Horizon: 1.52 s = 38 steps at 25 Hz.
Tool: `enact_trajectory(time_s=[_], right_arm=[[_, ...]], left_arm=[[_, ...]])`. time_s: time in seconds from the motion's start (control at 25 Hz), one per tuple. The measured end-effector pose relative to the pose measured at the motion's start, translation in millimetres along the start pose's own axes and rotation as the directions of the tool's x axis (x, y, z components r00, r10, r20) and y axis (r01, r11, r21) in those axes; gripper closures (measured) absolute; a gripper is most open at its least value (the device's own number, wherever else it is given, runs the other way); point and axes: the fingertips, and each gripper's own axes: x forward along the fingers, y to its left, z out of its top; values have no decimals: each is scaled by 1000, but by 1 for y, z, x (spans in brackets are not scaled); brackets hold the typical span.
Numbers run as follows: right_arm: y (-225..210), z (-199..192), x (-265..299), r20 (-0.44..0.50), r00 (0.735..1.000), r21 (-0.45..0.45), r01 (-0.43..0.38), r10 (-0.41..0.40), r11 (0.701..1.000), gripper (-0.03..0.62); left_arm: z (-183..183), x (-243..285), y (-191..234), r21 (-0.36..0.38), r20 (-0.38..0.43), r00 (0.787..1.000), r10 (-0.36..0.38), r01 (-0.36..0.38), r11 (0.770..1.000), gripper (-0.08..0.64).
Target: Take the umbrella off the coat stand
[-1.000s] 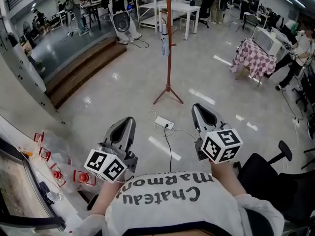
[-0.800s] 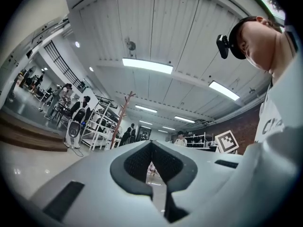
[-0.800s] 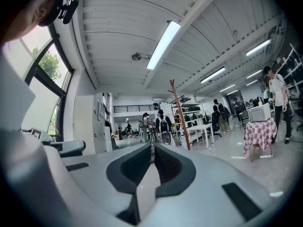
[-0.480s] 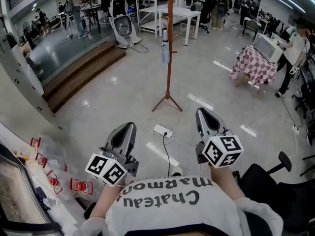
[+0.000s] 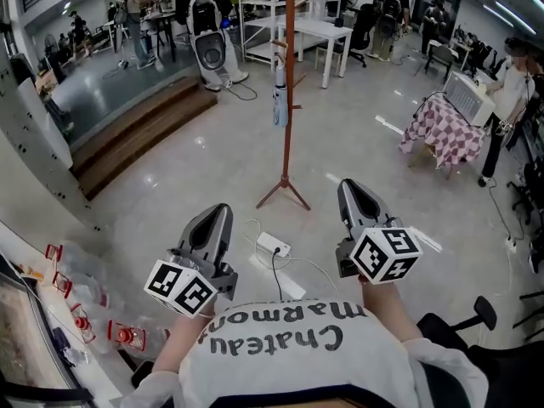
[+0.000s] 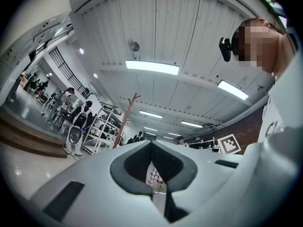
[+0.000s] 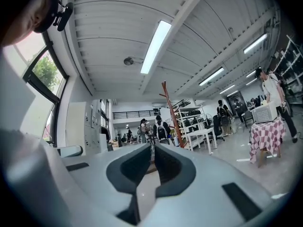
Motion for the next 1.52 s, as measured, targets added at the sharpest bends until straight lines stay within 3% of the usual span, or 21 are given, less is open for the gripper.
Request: enact_trajectory(time_s=[0.32,0.68,1.2,1.36,1.52], right_arm=[[-60,9,43,-4,999,4,-51,51,999,552],[-101,-12,62,-32,996,38,-84,85,996,552],[-158,-51,59,-118,992,145,-33,51,989,552],[-155,-73,72,-190,976,186,-73,109,980,552],[-140,-69,97,-171,971,184,-133,165,974,552]], left_arm=[[-14,65,1,23,24,999,36,-36,999,538],[-44,91,7,24,-10,995,98,-98,995,538],[-74,137,6,-36,-91,993,72,-76,996,538],[-86,139,14,-62,-110,990,83,-90,994,538],[-80,140,41,-71,-90,989,120,-127,989,538]])
